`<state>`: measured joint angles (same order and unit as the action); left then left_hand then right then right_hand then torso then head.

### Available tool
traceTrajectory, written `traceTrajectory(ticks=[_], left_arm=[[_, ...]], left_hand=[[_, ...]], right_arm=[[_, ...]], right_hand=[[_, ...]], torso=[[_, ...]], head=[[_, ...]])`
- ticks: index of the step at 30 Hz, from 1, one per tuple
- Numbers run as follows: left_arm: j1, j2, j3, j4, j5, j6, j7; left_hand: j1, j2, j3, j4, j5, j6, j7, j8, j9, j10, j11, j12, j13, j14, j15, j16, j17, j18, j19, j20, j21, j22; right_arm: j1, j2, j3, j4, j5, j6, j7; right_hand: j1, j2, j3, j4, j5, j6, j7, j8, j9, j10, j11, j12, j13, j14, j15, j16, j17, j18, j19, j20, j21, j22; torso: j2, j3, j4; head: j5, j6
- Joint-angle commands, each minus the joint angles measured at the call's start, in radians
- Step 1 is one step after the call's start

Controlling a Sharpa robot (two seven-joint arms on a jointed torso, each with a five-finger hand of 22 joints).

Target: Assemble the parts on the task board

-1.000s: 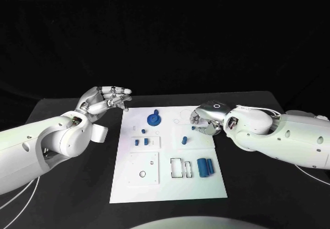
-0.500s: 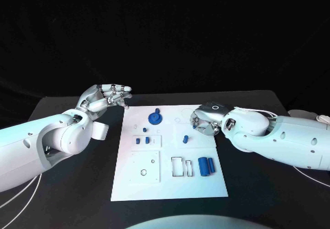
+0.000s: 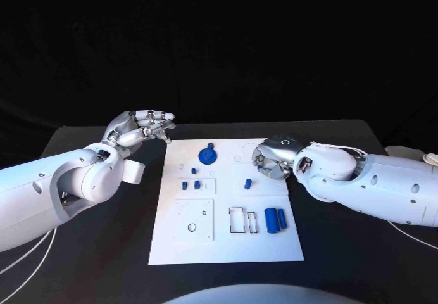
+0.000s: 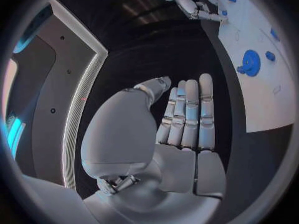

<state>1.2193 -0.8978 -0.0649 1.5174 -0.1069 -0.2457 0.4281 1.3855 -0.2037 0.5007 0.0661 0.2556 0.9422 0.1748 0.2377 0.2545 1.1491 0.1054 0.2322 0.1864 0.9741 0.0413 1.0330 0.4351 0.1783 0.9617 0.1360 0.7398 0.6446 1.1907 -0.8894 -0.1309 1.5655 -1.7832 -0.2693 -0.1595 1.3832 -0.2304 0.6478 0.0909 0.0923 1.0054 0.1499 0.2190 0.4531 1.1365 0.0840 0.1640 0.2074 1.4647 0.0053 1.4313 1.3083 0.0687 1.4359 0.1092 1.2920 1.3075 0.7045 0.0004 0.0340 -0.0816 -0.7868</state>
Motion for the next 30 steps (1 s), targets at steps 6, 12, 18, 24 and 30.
traceTrajectory(ticks=[6, 12, 18, 24, 30], left_arm=[[0.001, -0.001, 0.001, 0.002, 0.009, 0.014, -0.005], [0.001, -0.002, 0.001, 0.003, 0.009, 0.017, -0.013], [0.001, -0.003, 0.001, 0.003, 0.009, 0.020, -0.019], [0.001, -0.003, 0.001, 0.003, 0.008, 0.023, -0.023], [0.001, -0.003, 0.001, 0.001, 0.008, 0.024, -0.028]], left_hand=[[0.007, 0.002, -0.002, -0.005, 0.003, 0.002, 0.002, 0.004, 0.000, -0.007, 0.000, 0.007, 0.001, 0.008, -0.002, -0.001, -0.002, 0.005, 0.007, -0.003, -0.007, -0.002], [0.010, 0.002, -0.004, -0.008, 0.003, -0.002, 0.005, 0.001, -0.001, -0.012, 0.002, 0.008, 0.002, 0.008, -0.001, -0.002, -0.004, 0.005, 0.009, -0.003, -0.007, -0.002], [0.011, 0.002, -0.005, -0.008, 0.003, -0.005, 0.007, -0.001, -0.002, -0.014, 0.004, 0.009, 0.002, 0.008, 0.000, -0.002, -0.004, 0.005, 0.010, -0.003, -0.008, -0.002], [0.014, 0.003, -0.007, -0.010, 0.004, -0.010, 0.010, -0.004, -0.003, -0.021, 0.006, 0.009, 0.001, 0.007, 0.002, -0.004, -0.006, 0.004, 0.010, -0.003, -0.009, -0.003], [0.014, 0.003, -0.008, -0.010, 0.004, -0.013, 0.012, -0.006, -0.005, -0.026, 0.008, 0.009, 0.001, 0.006, 0.003, -0.005, -0.008, 0.004, 0.010, -0.002, -0.010, -0.003]], right_arm=[[-0.010, 0.009, -0.004, -0.004, -0.013, 0.042, -0.009], [-0.013, 0.009, -0.004, 0.001, -0.047, 0.032, -0.036], [-0.015, 0.007, -0.004, 0.007, -0.081, -0.018, -0.059], [-0.017, 0.002, -0.004, 0.020, -0.098, -0.086, -0.066], [-0.015, -0.013, -0.002, 0.040, -0.100, -0.127, -0.061]], right_hand=[[0.008, 0.019, 0.006, -0.035, 0.004, 0.041, -0.012, 0.019, 0.008, 0.050, -0.012, 0.005, -0.001, 0.058, -0.010, 0.012, 0.016, -0.015, 0.021, -0.007, 0.032, 0.149], [0.033, 0.050, 0.016, -0.082, 0.004, 0.075, -0.023, 0.040, 0.020, 0.105, -0.029, 0.016, 0.012, 0.060, -0.025, 0.017, 0.021, -0.020, 0.033, -0.022, 0.061, 0.167], [0.042, 0.064, 0.042, -0.109, -0.004, 0.080, -0.026, 0.040, 0.021, 0.119, -0.031, 0.013, 0.019, 0.060, -0.028, 0.019, 0.023, -0.024, 0.041, -0.027, 0.079, 0.178], [0.041, 0.067, 0.051, -0.116, -0.005, 0.083, -0.027, 0.041, 0.022, 0.124, -0.032, 0.011, 0.022, 0.061, -0.028, 0.021, 0.026, -0.026, 0.045, -0.028, 0.089, 0.183], [0.040, 0.067, 0.052, -0.117, -0.005, 0.084, -0.027, 0.041, 0.022, 0.125, -0.032, 0.011, 0.022, 0.061, -0.028, 0.022, 0.027, -0.027, 0.047, -0.028, 0.094, 0.185]], torso=[[-0.001, 0.0009, -0.0006], [-0.002, 0.0007, -0.0013], [-0.001, 0.0009, -0.0011], [-0.002, 0.0003, -0.0007], [-0.002, -0.0005, -0.0007]], head=[[0.001, -0.005], [0.002, -0.007], [0.001, -0.008], [0.001, -0.006], [0.002, -0.005]])
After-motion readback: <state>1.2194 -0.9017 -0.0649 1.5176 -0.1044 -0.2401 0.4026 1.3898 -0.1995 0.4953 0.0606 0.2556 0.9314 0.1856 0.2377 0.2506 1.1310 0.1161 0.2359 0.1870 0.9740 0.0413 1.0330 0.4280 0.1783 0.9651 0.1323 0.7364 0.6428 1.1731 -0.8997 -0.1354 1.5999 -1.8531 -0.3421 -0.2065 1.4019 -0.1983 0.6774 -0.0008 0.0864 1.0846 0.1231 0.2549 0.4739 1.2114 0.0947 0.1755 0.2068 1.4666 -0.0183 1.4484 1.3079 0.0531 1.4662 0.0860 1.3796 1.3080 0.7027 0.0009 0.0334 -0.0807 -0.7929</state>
